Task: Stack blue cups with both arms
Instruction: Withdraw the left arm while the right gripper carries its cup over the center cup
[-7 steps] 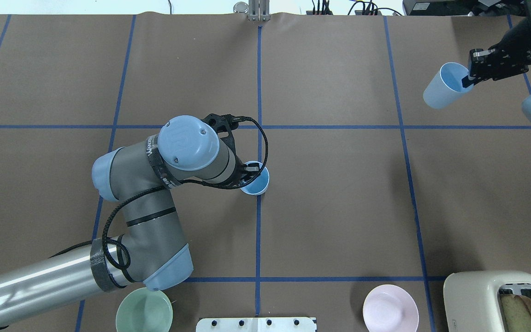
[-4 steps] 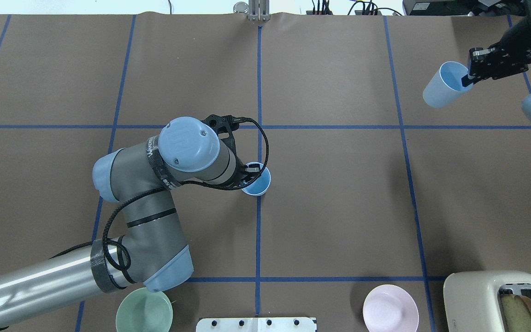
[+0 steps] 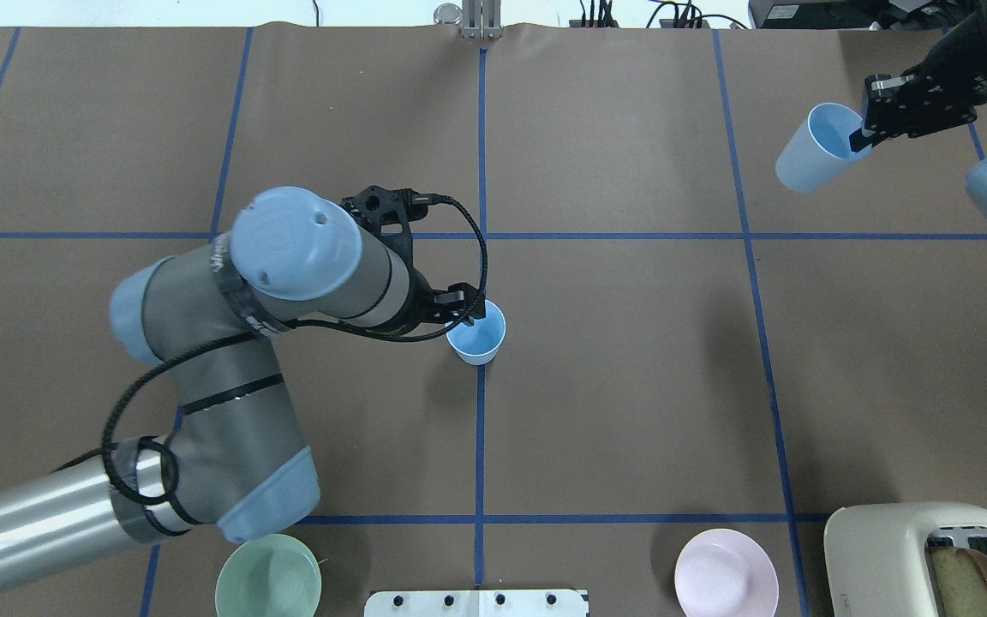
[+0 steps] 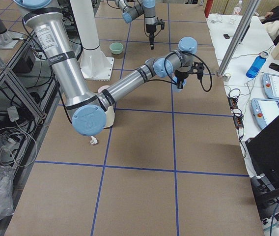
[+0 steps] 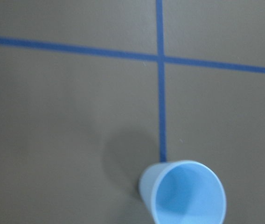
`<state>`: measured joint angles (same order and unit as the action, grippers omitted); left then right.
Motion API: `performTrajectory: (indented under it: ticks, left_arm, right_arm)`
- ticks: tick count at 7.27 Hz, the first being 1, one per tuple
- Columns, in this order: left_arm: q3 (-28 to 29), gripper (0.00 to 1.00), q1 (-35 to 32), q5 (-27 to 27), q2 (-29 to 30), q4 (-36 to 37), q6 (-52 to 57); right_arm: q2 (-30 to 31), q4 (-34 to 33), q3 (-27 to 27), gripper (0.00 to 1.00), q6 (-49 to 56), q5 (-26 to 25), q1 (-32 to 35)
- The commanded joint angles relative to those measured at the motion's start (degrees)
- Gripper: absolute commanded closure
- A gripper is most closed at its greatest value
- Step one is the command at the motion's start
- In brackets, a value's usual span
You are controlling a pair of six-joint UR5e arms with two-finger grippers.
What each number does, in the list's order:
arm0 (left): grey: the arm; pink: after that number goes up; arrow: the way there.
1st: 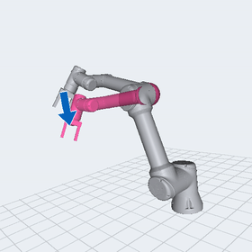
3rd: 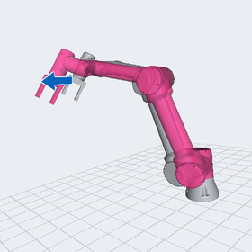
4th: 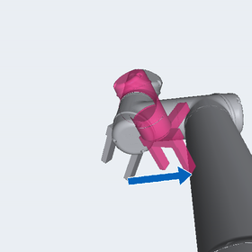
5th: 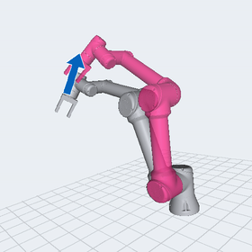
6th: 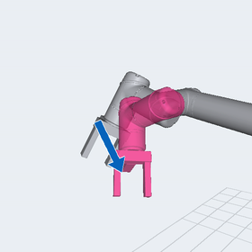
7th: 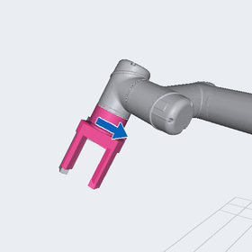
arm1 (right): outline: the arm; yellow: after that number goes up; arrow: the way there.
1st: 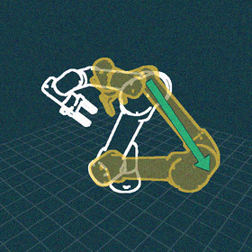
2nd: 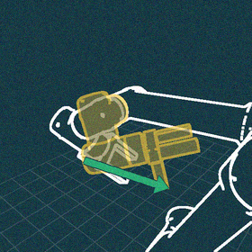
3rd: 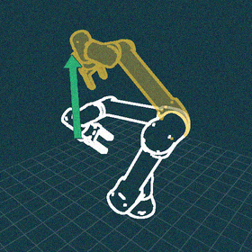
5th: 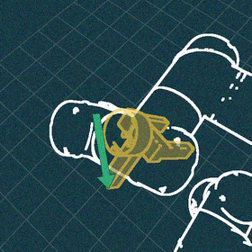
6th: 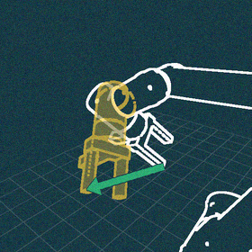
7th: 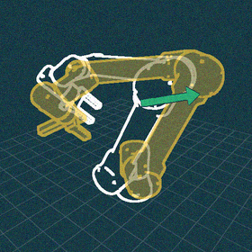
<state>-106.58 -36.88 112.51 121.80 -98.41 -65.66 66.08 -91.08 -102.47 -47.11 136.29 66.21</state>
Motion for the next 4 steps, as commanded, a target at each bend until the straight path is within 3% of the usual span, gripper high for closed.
performTrajectory:
  ticks: [1,2,4]
  left_arm:
    - [-1.6,0.01,-14.1,9.6,-8.6,0.1,20.1]
    - [0.2,0.01,-20.5,14.2,-11.6,0.0,29.1]
    - [3.1,0.01,-28.4,18.1,-17.8,-3.5,40.6]
  right_arm:
    - [-6.1,-1.4,-2.4,1.0,-16.9,-7.8,-10.6]
    - [-8.8,-1.4,-2.9,1.0,-23.5,-12.5,-15.6]
    - [-11.5,-1.6,-2.7,1.0,-28.8,-17.1,-20.7]
